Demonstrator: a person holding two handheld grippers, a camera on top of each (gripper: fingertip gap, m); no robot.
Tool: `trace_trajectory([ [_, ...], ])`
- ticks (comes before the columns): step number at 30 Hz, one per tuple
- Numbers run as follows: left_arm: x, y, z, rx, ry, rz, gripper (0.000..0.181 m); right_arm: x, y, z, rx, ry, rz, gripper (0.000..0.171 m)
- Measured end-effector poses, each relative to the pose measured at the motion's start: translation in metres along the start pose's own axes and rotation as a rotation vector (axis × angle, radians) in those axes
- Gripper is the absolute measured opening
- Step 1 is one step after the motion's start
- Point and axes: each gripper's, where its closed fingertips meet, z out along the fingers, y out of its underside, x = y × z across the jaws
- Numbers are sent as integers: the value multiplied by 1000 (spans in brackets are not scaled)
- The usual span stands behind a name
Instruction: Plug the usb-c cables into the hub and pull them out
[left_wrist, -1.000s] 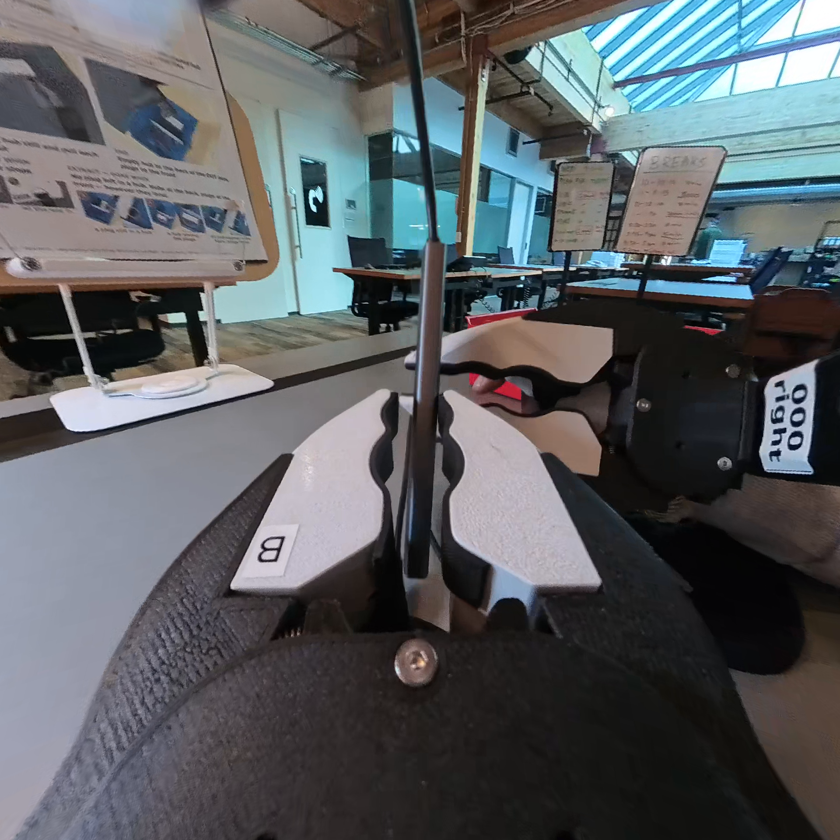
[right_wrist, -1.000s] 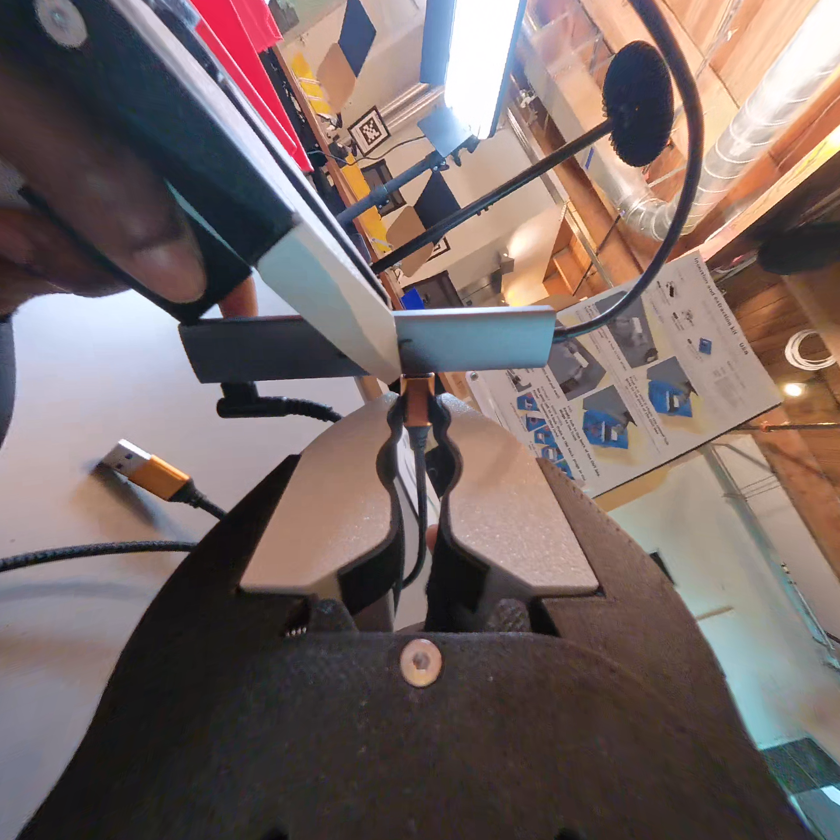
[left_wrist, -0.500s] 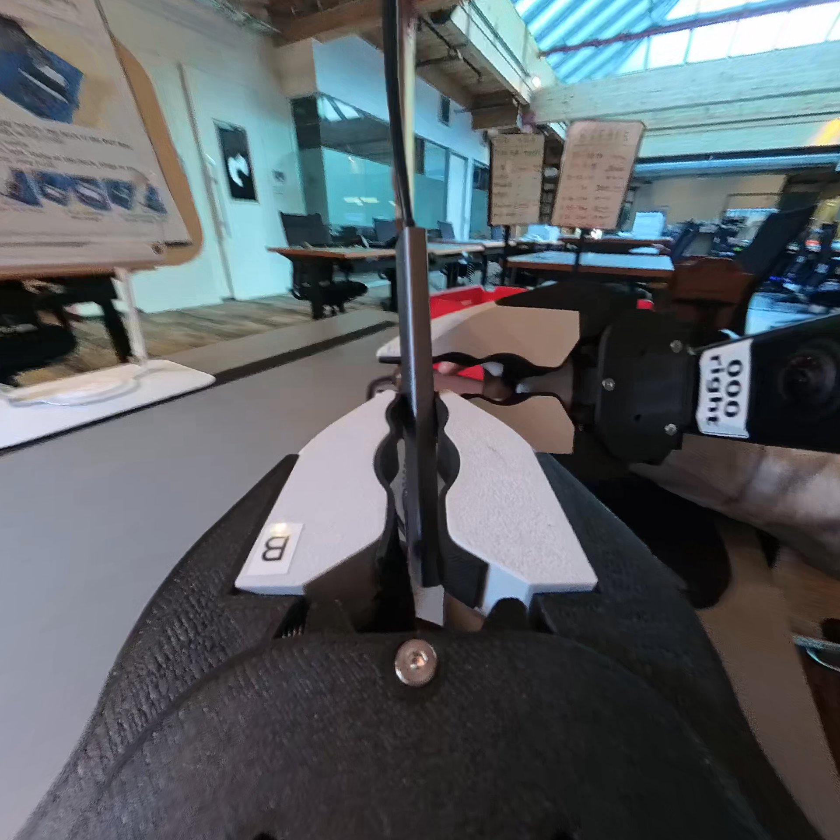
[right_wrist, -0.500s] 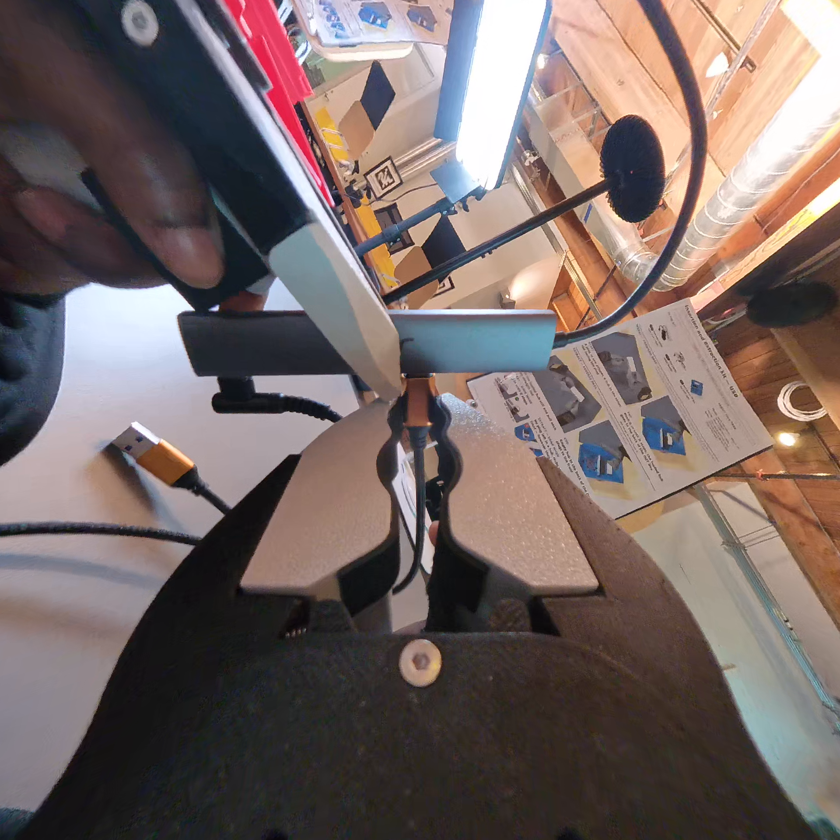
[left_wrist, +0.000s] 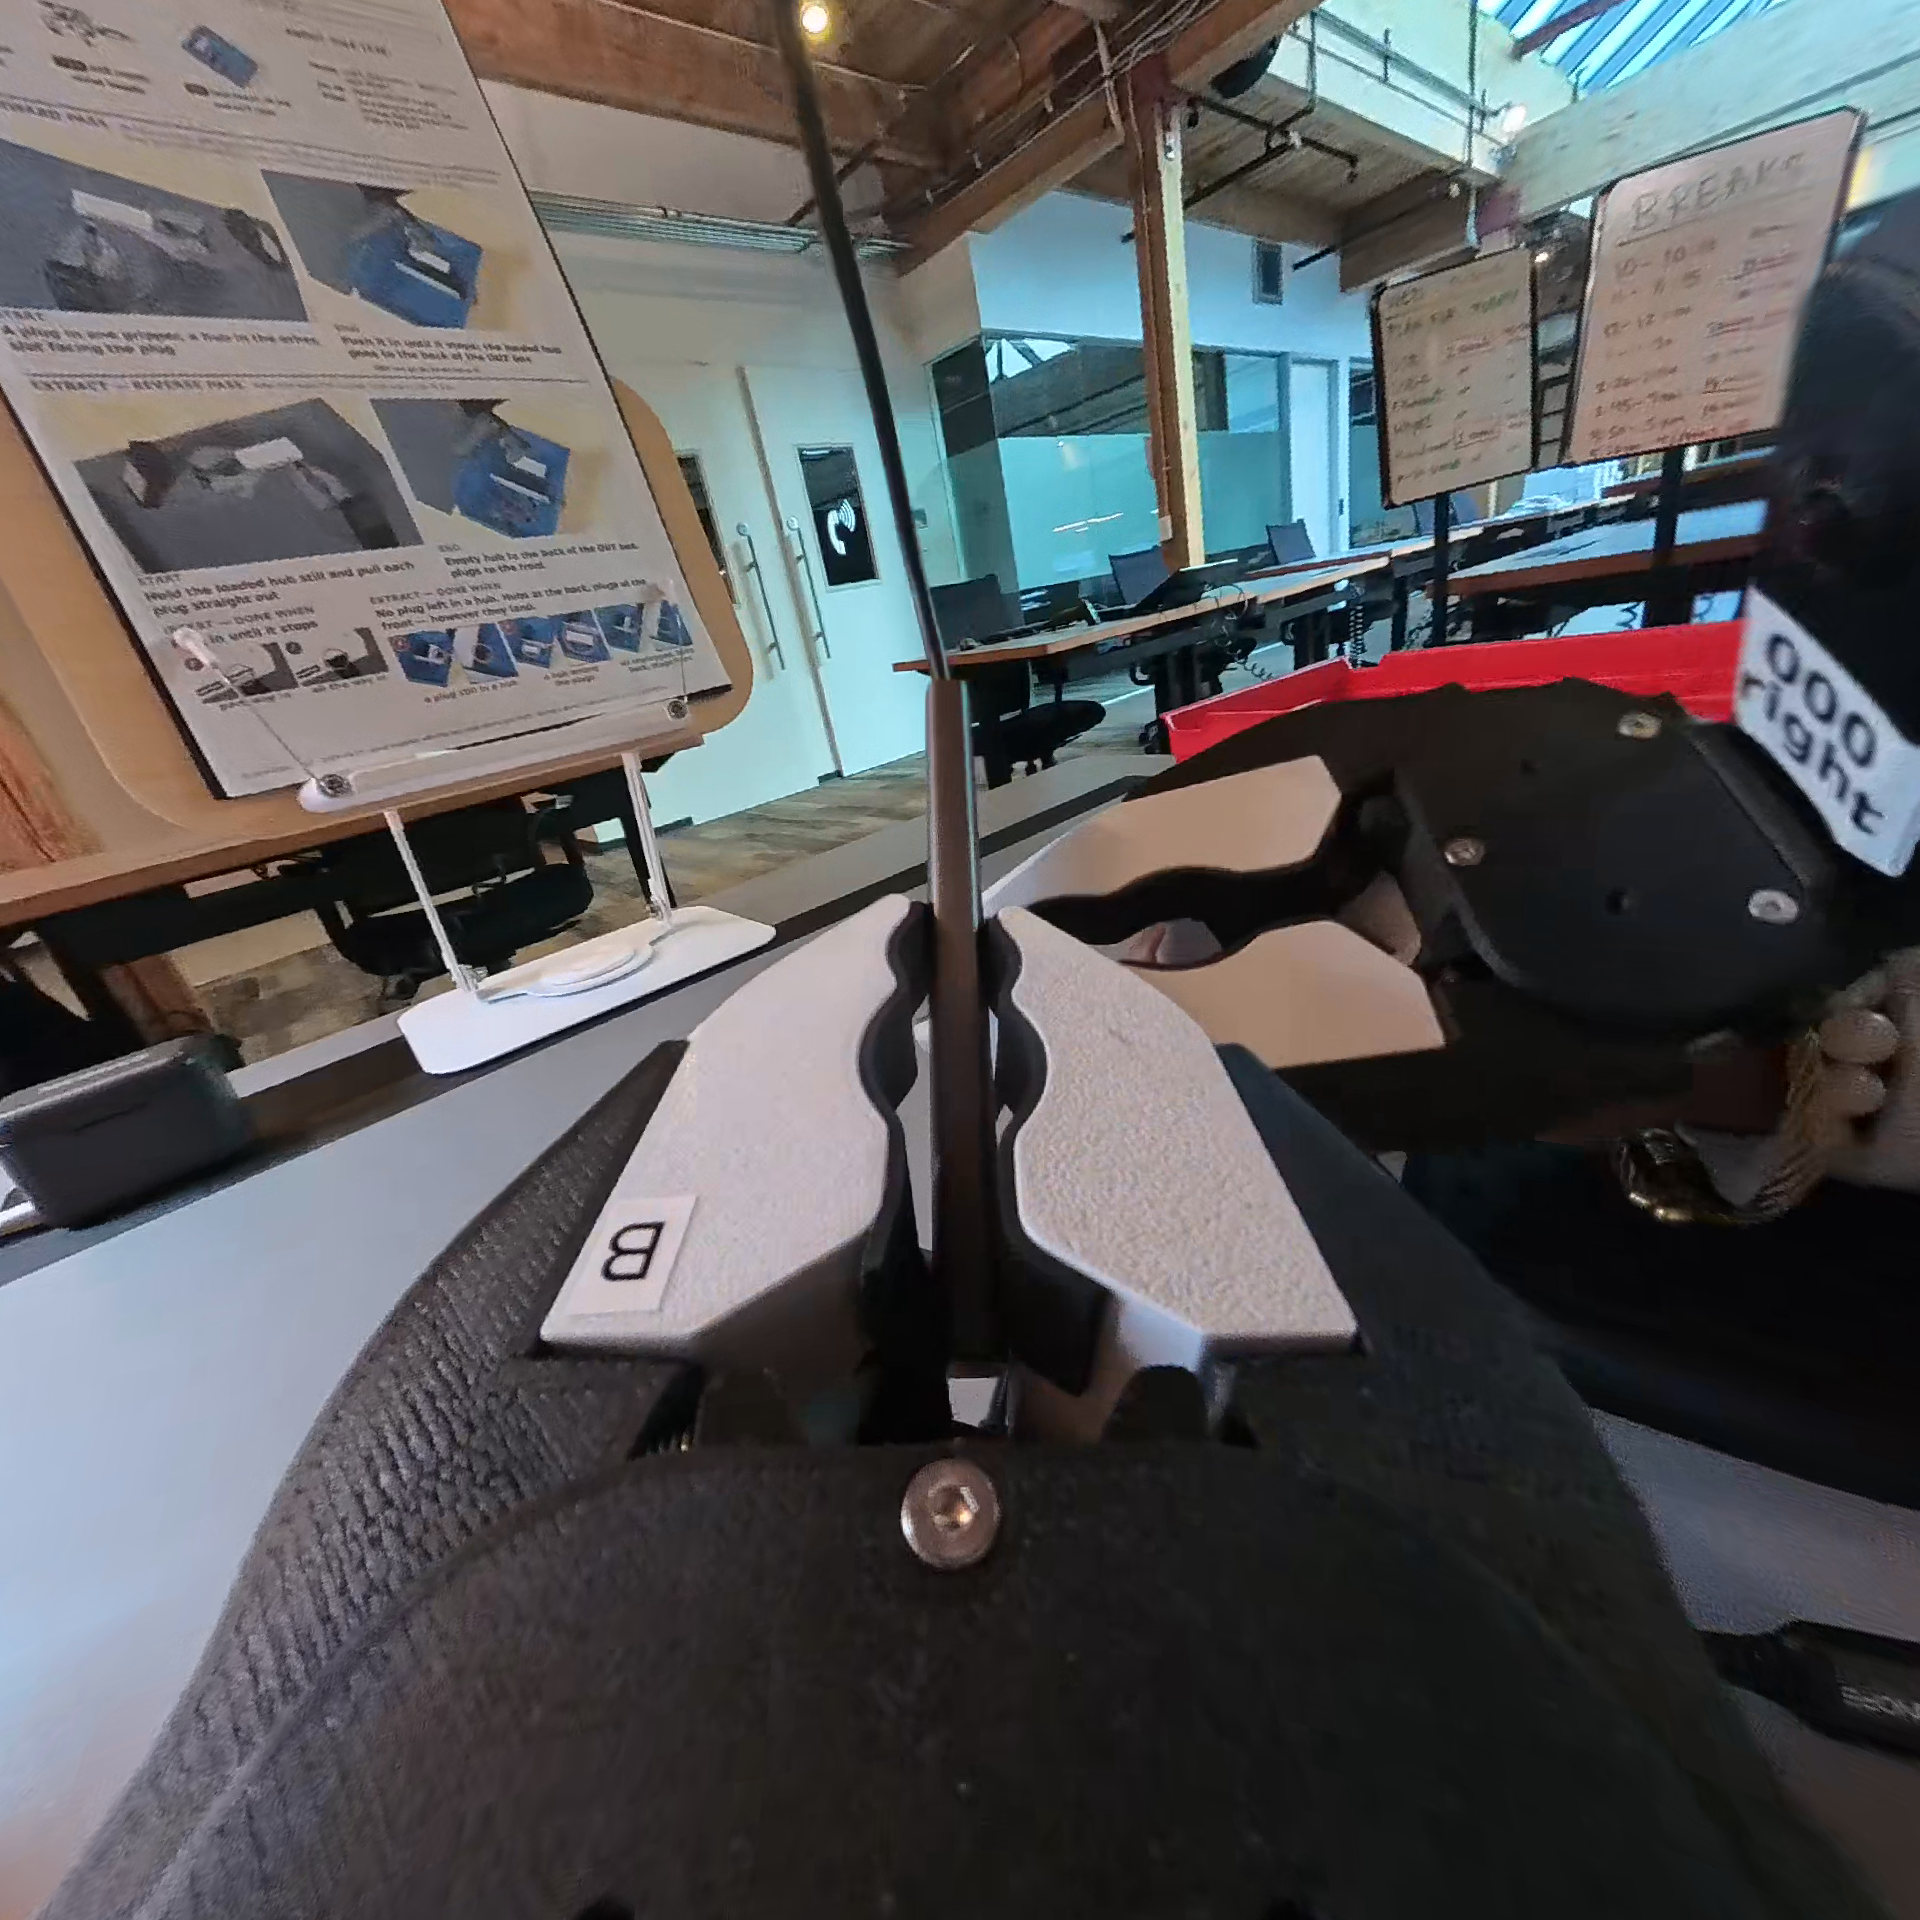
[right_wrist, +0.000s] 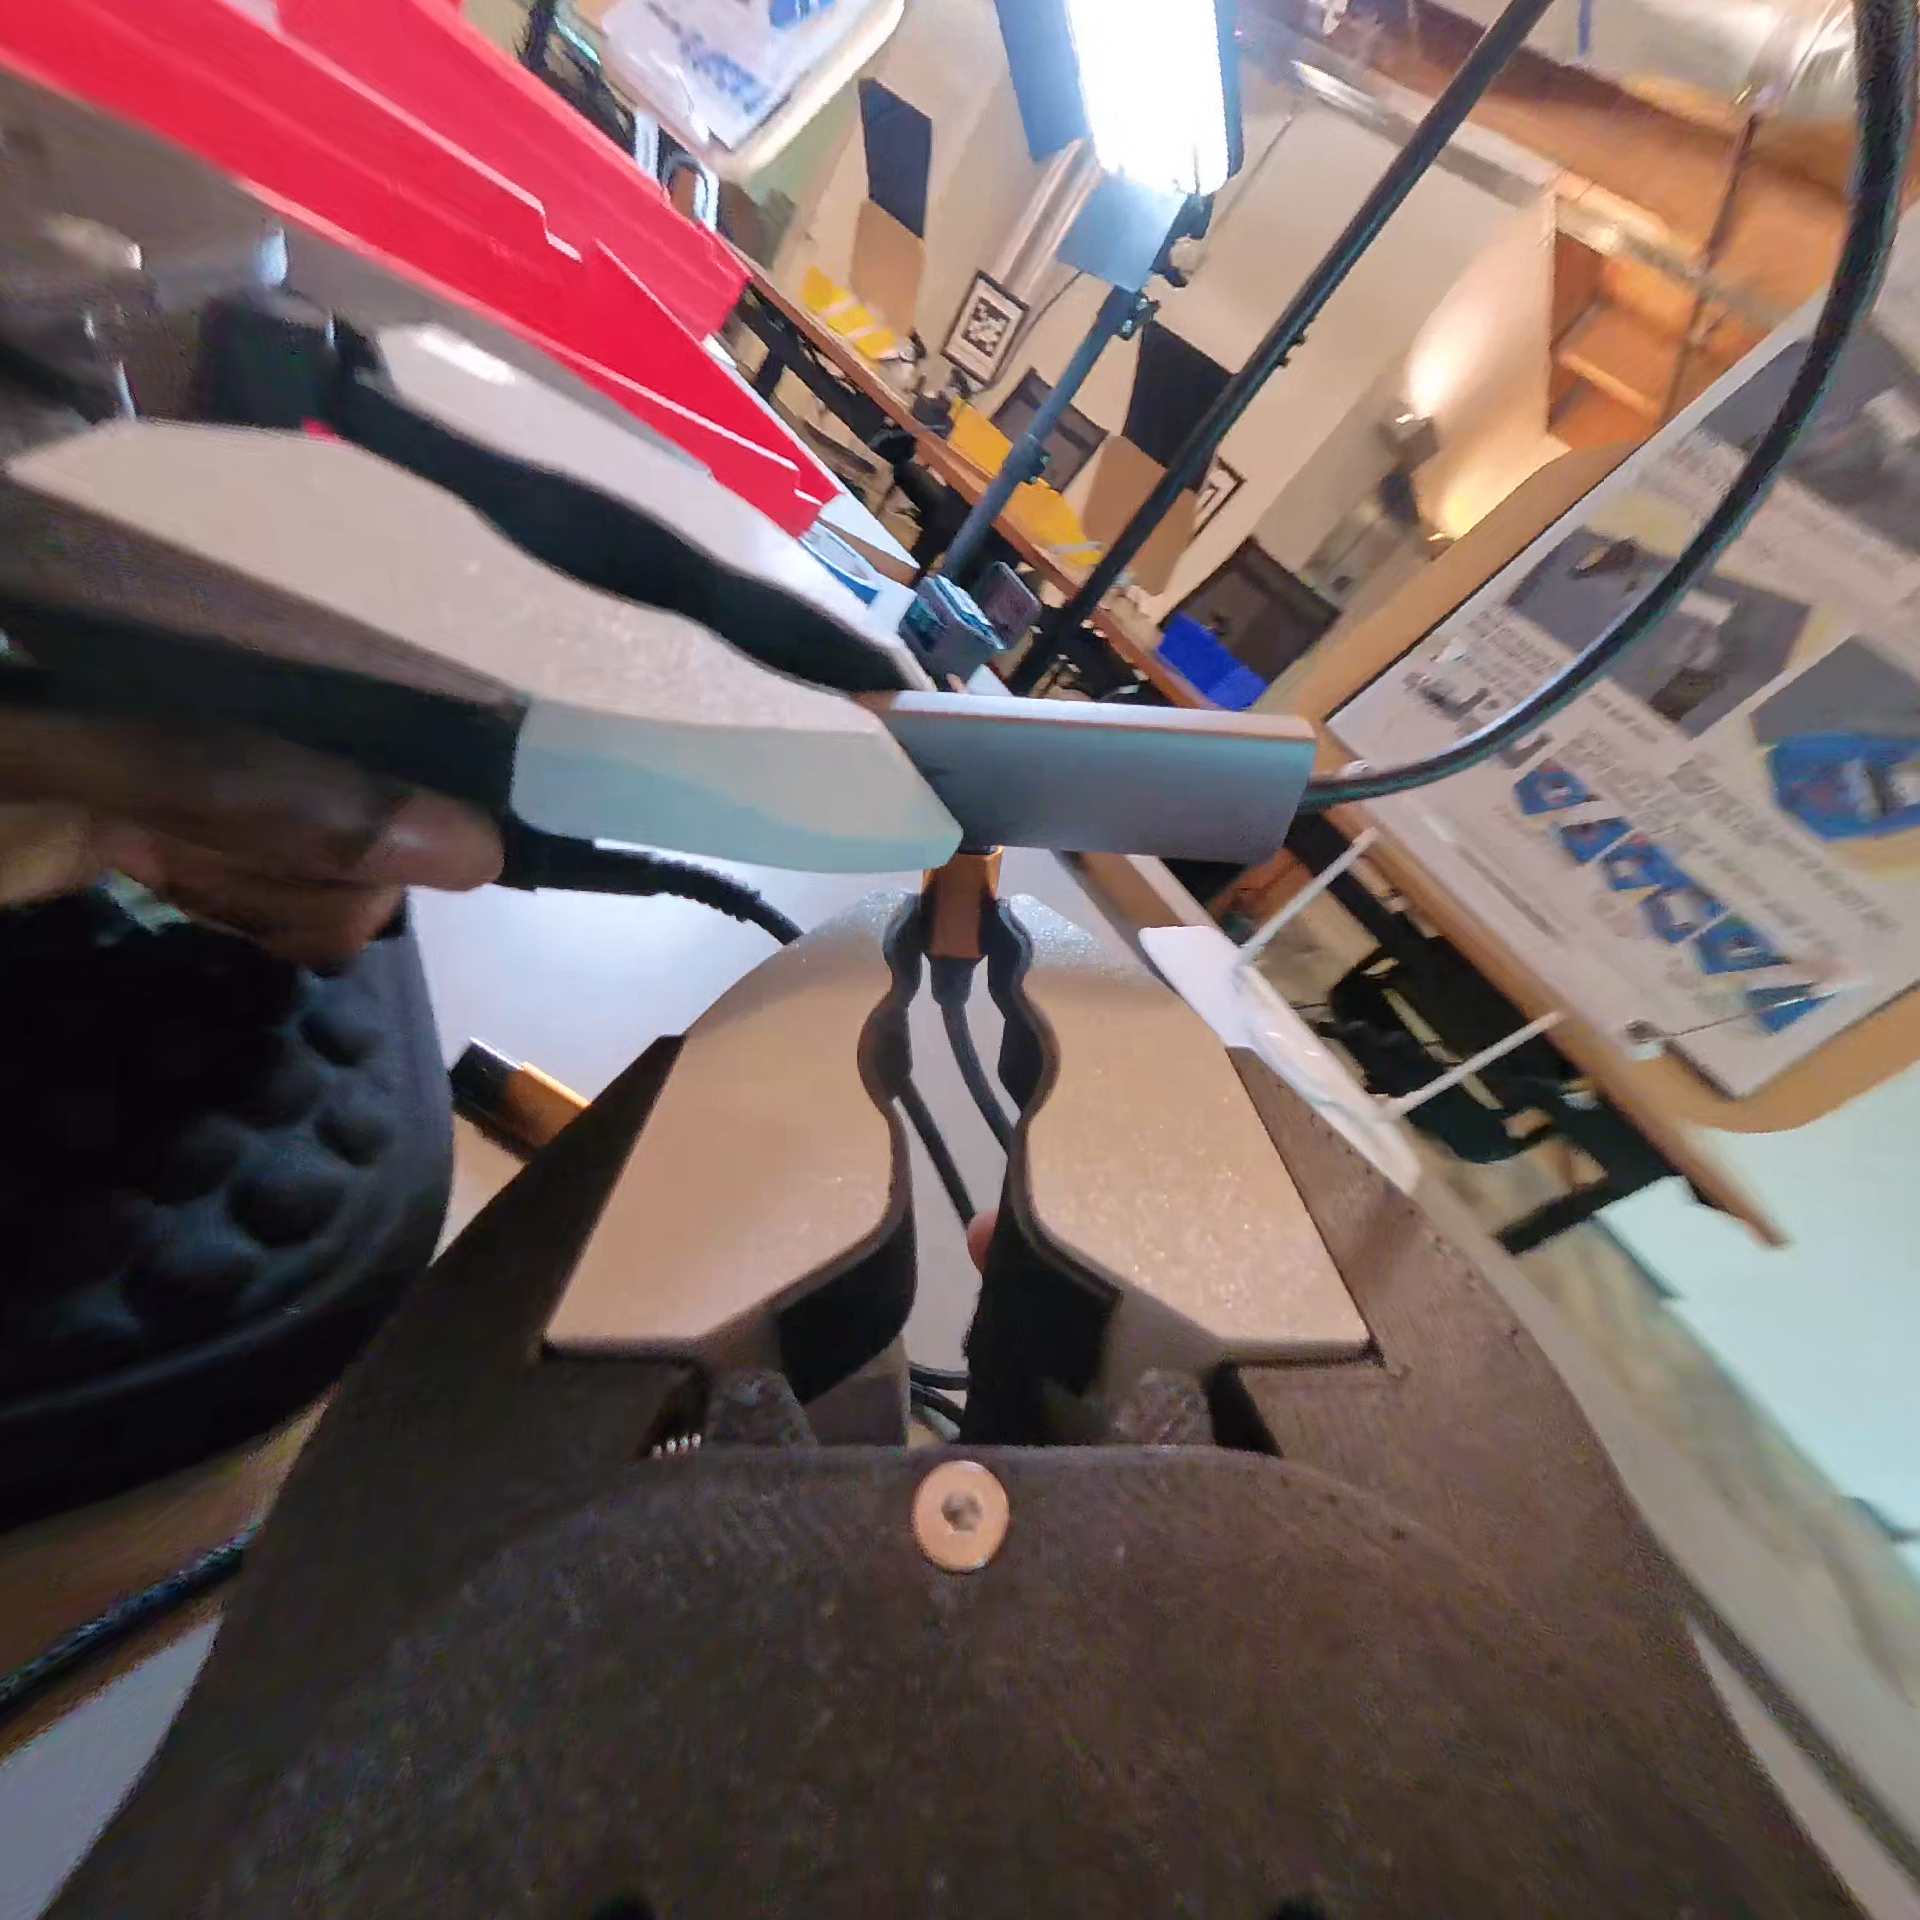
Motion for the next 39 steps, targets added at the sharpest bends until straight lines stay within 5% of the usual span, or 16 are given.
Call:
trace_trajectory([
  [5,-2,4,0,-20,-15,3,9,-4,10,4,-61,-15,-41,13],
  [6,-3,-4,-2,35,-20,-23,4,-11,19,6,-109,-65,-19,13],
  [7,-19,-38,-16,254,-83,-127,0,-26,59,8,-320,-150,-17,14],
  [8,-41,-53,-32,355,-144,-226,0,-22,95,8,-479,-126,-194,13],
  [9,-49,-36,-34,240,-208,-119,0,-5,78,10,-384,-36,-278,12],
  [12,-39,-23,-27,175,-167,-97,1,20,37,10,-164,-19,109,11],
  [14,-33,-10,-17,111,-98,-187,2,38,30,3,-98,99,22,12],
  [18,-11,6,-4,-34,78,-251,35,52,5,-13,47,223,-158,12],
  [23,37,-9,-15,-85,491,-547,42,33,-29,-31,237,172,-276,11],
  [35,46,12,-16,-191,460,-435,40,5,-27,-29,165,120,-541,11],
  [39,51,10,-19,-191,536,-510,25,9,-29,-33,182,145,-588,12],
])
